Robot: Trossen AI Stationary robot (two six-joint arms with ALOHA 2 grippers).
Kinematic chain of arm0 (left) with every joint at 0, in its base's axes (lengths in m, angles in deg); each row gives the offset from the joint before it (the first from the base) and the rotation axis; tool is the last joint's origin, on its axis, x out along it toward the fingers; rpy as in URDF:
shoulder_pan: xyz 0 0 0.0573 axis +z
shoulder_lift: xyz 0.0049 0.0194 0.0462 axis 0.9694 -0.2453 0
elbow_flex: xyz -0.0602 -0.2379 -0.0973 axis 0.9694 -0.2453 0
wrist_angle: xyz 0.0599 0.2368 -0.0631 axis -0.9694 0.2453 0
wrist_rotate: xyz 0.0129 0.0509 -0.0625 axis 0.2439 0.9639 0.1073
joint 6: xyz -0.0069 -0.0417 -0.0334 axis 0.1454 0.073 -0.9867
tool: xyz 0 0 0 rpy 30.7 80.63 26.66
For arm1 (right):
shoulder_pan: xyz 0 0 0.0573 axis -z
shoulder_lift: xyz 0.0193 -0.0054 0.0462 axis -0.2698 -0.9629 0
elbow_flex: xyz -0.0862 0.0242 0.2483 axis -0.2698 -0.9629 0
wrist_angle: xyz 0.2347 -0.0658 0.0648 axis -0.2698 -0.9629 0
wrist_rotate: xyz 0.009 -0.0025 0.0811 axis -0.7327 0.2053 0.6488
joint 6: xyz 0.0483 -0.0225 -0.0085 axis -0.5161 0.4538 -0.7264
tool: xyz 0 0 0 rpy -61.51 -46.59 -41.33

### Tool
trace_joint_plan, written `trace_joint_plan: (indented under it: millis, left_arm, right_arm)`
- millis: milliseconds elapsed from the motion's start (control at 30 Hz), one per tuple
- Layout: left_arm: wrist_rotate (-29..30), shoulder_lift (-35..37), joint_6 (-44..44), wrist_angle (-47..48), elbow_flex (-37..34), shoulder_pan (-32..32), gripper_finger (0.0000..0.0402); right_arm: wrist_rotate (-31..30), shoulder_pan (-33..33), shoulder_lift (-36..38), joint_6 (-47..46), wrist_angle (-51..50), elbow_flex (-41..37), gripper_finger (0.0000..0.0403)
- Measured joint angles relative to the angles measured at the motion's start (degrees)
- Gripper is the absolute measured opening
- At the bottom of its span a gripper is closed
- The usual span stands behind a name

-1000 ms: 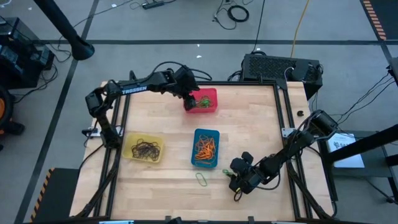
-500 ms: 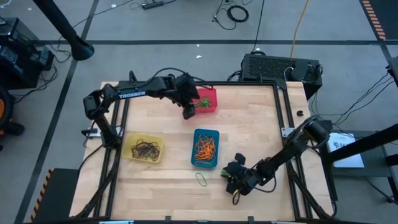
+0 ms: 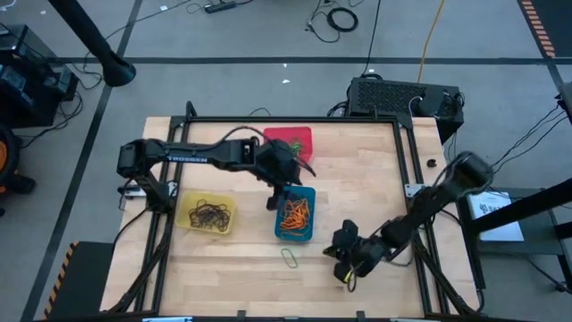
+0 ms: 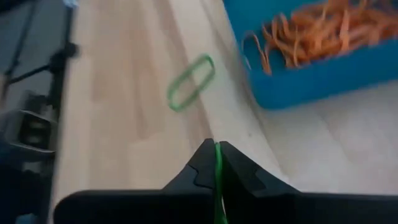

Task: Sort rubber bands into baskets
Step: Put the green rubber band into the red bin

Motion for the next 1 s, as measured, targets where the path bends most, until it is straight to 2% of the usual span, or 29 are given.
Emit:
trace_joint_plan:
  millis: [100, 233, 333, 500, 633, 767, 833, 933, 1000]
  left_arm:
    - [-3.6, -0.2, -1.5, -6.1, 0.0, -1.5, 0.0228]
    - [-11.9, -2.4, -5.4, -15.8, 0.0, -3.1, 0.0228]
    - [-18.4, -4.8, -7.5, -21.6, -0.1, -4.7, 0.0228]
    - [-24.1, -8.8, -10.6, -28.7, -0.1, -7.0, 0.0228]
    - [-24.3, -10.8, -13.7, -32.4, -0.1, -8.0, 0.0228]
    - [-25.0, -12.7, -17.3, -38.7, -0.1, -8.9, 0.0228]
    - [-25.0, -13.7, -19.6, -42.9, -0.1, -9.1, 0.0228]
    - [-19.9, -14.5, -26.7, -44.9, -0.1, -7.8, 0.0228]
    - [-18.9, -14.8, -28.3, -45.9, -0.6, -6.2, 0.0228]
  right_arm:
    - [-0.3, -0.1, 6.2, 3.8, -2.0, -0.1, 0.0002]
    - [-1.4, 0.0, 14.3, 11.1, -0.4, 0.0, 0.0001]
    - [-4.5, 0.0, 18.8, 16.1, 2.9, 0.0, 0.0001]
    - [-7.8, 0.1, 24.1, 25.9, 11.5, 0.1, 0.0001]
    - [-8.7, 0.1, 25.8, 30.7, 17.0, 0.1, 0.0000]
    - [-15.1, 0.7, 25.9, 34.8, 21.9, 0.1, 0.0000]
    - [-16.0, 1.6, 25.9, 36.1, 22.8, 0.1, 0.0000]
    - [-16.0, 2.8, 25.9, 35.6, 23.0, 0.1, 0.0000]
    - [-16.0, 3.7, 25.9, 33.3, 23.1, 0.1, 0.0000]
